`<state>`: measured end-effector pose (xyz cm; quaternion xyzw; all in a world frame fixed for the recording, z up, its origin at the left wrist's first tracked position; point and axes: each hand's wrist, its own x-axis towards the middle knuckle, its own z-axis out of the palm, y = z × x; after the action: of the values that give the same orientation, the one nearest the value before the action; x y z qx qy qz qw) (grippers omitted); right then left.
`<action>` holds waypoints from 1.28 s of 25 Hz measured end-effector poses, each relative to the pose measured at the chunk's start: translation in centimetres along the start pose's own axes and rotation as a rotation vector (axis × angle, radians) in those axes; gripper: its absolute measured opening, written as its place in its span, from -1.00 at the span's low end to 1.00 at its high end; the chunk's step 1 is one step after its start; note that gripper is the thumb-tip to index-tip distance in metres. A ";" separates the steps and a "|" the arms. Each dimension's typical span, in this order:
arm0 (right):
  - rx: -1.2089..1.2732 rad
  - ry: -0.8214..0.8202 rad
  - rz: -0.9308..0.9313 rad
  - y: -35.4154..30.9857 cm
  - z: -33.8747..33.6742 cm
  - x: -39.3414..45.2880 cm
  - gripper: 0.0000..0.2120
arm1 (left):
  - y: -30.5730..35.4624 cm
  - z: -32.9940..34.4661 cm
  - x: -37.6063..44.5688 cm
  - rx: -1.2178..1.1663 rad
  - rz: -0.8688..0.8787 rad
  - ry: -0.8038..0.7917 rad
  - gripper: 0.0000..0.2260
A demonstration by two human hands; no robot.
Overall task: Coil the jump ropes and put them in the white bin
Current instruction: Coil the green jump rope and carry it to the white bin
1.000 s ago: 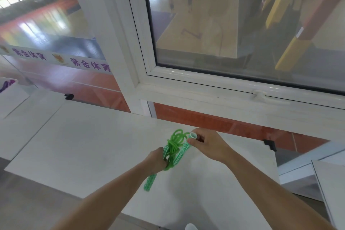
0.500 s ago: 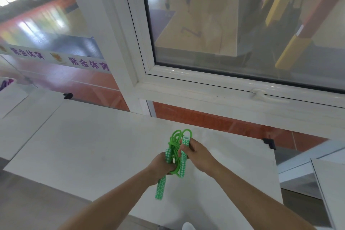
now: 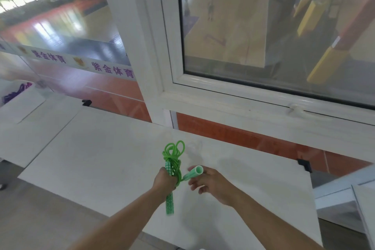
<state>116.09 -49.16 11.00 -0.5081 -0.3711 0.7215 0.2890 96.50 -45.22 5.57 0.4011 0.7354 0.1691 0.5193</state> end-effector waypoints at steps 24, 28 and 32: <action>-0.274 -0.212 0.059 5.0 21.7 4.6 -0.61 | -9.6 -12.6 -8.2 -0.677 -0.117 0.260 -0.76; -0.352 -0.368 0.050 4.8 28.0 6.3 -0.40 | -12.8 -17.7 -8.2 -0.768 -0.080 0.303 -0.75; -0.517 -0.444 -0.007 4.5 37.1 10.0 -0.23 | -17.4 -26.4 -6.8 -0.866 -0.056 0.344 -0.74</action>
<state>77.61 -52.71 9.76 -0.3936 -0.5976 0.6955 0.0653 66.44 -56.80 8.92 0.0938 0.6831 0.5104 0.5139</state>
